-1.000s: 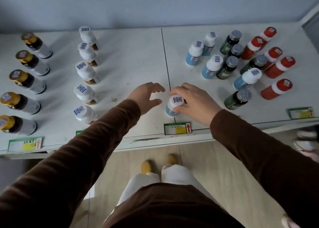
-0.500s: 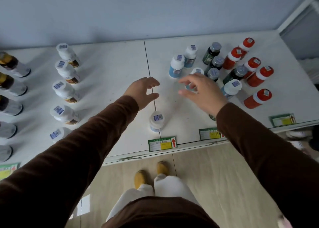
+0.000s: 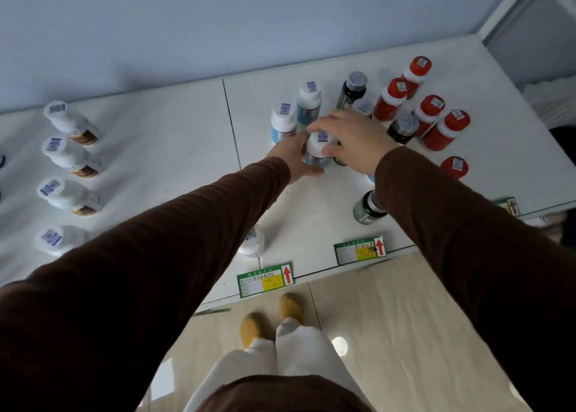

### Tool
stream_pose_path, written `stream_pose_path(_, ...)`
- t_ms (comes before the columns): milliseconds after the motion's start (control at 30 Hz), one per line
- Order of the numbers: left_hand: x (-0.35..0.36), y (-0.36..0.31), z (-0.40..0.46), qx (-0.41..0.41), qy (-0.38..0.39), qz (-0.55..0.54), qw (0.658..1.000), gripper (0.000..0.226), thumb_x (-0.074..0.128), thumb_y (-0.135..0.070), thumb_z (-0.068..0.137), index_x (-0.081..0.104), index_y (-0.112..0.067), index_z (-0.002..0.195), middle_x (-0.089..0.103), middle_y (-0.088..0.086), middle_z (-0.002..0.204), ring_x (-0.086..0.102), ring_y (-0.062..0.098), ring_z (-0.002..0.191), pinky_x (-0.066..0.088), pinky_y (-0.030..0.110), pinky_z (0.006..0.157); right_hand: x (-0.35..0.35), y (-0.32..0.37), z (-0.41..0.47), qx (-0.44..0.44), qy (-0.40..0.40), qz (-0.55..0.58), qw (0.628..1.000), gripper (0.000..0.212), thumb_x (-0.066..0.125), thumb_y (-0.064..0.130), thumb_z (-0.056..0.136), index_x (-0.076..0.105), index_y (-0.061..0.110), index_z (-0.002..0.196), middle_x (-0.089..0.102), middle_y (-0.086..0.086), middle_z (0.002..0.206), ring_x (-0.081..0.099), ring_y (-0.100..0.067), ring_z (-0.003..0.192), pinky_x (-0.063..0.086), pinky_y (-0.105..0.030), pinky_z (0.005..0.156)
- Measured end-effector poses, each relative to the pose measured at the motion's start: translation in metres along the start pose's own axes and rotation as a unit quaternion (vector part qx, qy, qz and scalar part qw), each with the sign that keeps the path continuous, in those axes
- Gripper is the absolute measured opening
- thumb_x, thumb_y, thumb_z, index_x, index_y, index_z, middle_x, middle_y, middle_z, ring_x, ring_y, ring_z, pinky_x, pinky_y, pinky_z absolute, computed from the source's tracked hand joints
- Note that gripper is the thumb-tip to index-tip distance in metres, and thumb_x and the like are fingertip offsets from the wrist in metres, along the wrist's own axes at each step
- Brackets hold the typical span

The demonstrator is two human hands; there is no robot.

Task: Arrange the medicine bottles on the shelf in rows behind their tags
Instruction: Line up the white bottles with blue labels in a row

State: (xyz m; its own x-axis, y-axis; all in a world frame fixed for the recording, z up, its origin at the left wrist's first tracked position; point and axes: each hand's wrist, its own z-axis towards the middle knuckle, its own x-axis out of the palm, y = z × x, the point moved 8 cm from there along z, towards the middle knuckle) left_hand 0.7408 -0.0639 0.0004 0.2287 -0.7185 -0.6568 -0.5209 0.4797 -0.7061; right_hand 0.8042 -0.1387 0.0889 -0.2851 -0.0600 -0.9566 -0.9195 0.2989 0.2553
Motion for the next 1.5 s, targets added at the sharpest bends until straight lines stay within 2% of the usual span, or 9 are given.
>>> stream_pose_path(167,-0.010,0.000,-0.014,0.020,0.043,-0.152,0.987,0.047,0.076,-0.021,0.079,0.058,-0.010,0.121,0.067,0.004,0.116,0.063,0.020,0.108,0.047,0.038,0.102,-0.013,0.001,0.000,0.008,-0.025,0.093,0.995,0.040,0.059,0.021,0.092,0.055,0.022,0.132,0.055,-0.005,0.122,0.052,-0.021,0.113,0.038,-0.031,0.089)
stream_pose_path(367,-0.042,0.015,-0.069,-0.021,0.162,-0.507,0.847,0.043,0.060,-0.025,0.090,0.058,-0.009,0.129,0.063,0.009,0.124,0.060,0.024,0.113,0.050,0.037,0.098,-0.043,0.025,0.008,0.044,-0.085,0.303,0.948,0.034,0.066,0.042,0.088,0.069,0.016,0.110,0.070,-0.002,0.104,0.064,-0.019,0.097,0.052,-0.037,0.091)
stream_pose_path(500,-0.058,0.026,-0.090,-0.017,0.152,-0.554,0.819,0.052,0.055,-0.032,0.091,0.052,-0.002,0.133,0.056,0.017,0.129,0.056,0.029,0.114,0.049,0.037,0.099,-0.038,0.049,0.019,0.061,-0.076,0.392,0.915,0.038,0.070,0.045,0.084,0.071,0.012,0.101,0.068,-0.005,0.091,0.059,-0.013,0.079,0.053,-0.037,0.080)
stream_pose_path(600,-0.070,0.037,-0.099,0.000,0.106,-0.529,0.842,0.039,0.057,-0.024,0.092,0.057,-0.008,0.127,0.062,0.010,0.121,0.060,0.023,0.109,0.048,0.035,0.101,-0.034,0.068,0.024,0.037,-0.057,0.374,0.925,0.035,0.071,0.038,0.086,0.070,0.012,0.108,0.070,-0.006,0.099,0.060,-0.011,0.084,0.054,-0.036,0.085)
stream_pose_path(700,-0.084,0.049,-0.102,0.018,0.025,-0.426,0.904,0.030,0.065,-0.014,0.087,0.059,-0.012,0.117,0.065,0.006,0.109,0.061,0.018,0.097,0.049,0.030,0.090,-0.031,0.087,0.024,0.004,-0.043,0.303,0.952,0.037,0.072,0.031,0.085,0.069,0.012,0.116,0.070,-0.002,0.111,0.063,-0.015,0.099,0.051,-0.038,0.094)
stream_pose_path(833,-0.095,0.067,-0.109,0.029,-0.065,-0.263,0.962,0.039,0.076,-0.005,0.078,0.054,-0.014,0.109,0.065,0.003,0.098,0.064,0.011,0.083,0.055,0.026,0.076,-0.013,0.113,0.019,-0.058,-0.030,0.179,0.982,0.027,0.072,0.026,0.083,0.066,0.015,0.107,0.063,-0.002,0.105,0.060,-0.021,0.096,0.043,-0.030,0.077)
stream_pose_path(933,-0.096,0.083,-0.119,0.031,-0.091,-0.198,0.976,0.042,0.079,-0.007,0.074,0.055,-0.022,0.105,0.066,0.006,0.101,0.065,0.017,0.091,0.056,0.028,0.085,0.006,0.128,0.015,-0.085,-0.016,0.123,0.989,0.039,0.071,0.025,0.082,0.061,0.021,0.120,0.059,0.000,0.114,0.057,-0.017,0.100,0.035,-0.024,0.076)
stream_pose_path(1133,-0.096,0.109,-0.130,0.011,-0.090,-0.090,0.992,0.037,0.071,-0.005,0.078,0.059,-0.029,0.103,0.064,-0.009,0.099,0.062,0.013,0.097,0.053,0.029,0.090,0.039,0.144,0.008,-0.120,0.034,0.058,0.990,0.040,0.067,0.024,0.086,0.058,0.021,0.126,0.056,-0.002,0.118,0.056,-0.022,0.107,0.039,-0.028,0.083)
stream_pose_path(1500,-0.113,0.117,-0.132,0.005,-0.116,-0.068,0.991,0.027,0.068,-0.011,0.083,0.063,-0.025,0.105,0.065,-0.007,0.103,0.062,0.011,0.098,0.050,0.022,0.087,0.055,0.157,0.003,-0.129,0.086,0.027,0.987,0.046,0.070,0.027,0.086,0.054,0.023,0.129,0.053,-0.002,0.122,0.053,-0.023,0.110,0.043,-0.033,0.090)
